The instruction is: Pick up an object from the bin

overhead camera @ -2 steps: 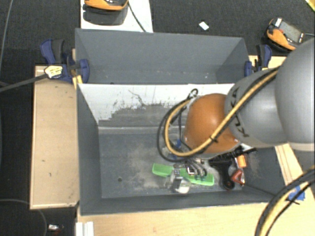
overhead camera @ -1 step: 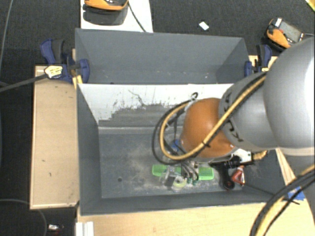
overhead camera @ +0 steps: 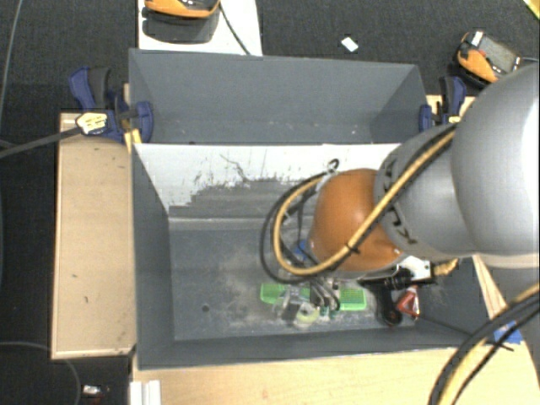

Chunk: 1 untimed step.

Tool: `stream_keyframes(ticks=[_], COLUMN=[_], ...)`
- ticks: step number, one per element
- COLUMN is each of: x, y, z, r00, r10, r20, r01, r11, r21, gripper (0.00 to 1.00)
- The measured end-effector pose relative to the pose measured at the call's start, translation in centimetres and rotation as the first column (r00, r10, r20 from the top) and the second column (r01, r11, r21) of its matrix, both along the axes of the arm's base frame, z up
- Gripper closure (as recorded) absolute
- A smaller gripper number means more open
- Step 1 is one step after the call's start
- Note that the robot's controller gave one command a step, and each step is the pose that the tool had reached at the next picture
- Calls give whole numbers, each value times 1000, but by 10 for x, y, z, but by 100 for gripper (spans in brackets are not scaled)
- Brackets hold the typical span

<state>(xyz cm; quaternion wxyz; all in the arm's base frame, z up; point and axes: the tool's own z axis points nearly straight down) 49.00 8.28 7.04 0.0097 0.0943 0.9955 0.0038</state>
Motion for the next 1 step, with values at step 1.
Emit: stream_keyframes(ticks=[1], x=[0], y=[0], z=[4], r00=[1000], r10=[-2], r20=[2], r01=[2], r11=[1000], r21=[1], gripper=[100])
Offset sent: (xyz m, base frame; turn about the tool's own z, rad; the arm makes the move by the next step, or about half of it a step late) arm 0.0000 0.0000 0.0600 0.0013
